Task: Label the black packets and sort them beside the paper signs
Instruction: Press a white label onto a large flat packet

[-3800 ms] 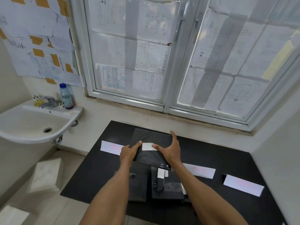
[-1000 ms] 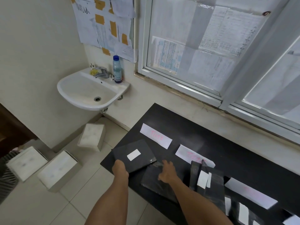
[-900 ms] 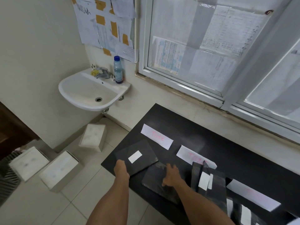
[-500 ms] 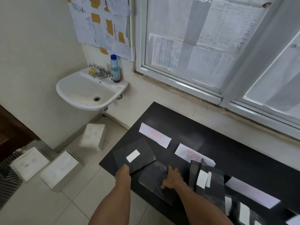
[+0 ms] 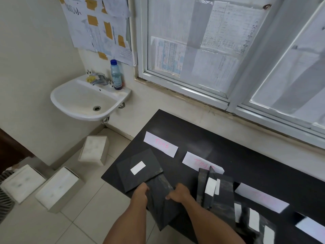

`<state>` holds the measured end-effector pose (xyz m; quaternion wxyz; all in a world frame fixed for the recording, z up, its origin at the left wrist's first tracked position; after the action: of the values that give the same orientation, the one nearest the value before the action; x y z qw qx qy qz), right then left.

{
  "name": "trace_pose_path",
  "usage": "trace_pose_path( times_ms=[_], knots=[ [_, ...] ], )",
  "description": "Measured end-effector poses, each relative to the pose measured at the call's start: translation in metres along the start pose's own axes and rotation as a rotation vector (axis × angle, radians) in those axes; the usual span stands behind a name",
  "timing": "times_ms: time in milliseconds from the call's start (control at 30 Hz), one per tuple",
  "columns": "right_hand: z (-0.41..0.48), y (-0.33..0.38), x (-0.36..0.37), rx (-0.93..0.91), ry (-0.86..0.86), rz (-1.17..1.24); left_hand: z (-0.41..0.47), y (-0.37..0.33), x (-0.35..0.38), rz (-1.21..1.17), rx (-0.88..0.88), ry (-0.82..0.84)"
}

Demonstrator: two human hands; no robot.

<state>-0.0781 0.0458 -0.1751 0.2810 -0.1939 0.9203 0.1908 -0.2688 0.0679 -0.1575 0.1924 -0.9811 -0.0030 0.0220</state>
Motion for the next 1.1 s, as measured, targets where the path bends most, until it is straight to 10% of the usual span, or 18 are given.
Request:
trace_pose_path(
  times_ms=[667, 1100],
  knots=[
    [-0.080, -0.071, -0.140, -0.029, -0.331, 0.572, -0.098, -0.054, 0.130, 0.136, 0.410, 0.342],
    [-0.143, -0.388, -0.254, 0.201, -0.668, 1.178, -0.221, 0.114, 0.409, 0.430, 0.500, 0.876]
  ],
)
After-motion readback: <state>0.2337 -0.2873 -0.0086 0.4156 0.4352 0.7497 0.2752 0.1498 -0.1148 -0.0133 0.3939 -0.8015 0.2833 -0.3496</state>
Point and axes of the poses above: each hand's wrist, its own z-axis towards the middle knuckle, its own x-axis out of the palm, y = z × x, the point moved 9 cm from there along z, towards the middle knuckle, and after that the axes turned 7 degrees about x, right-handed, at the moved point
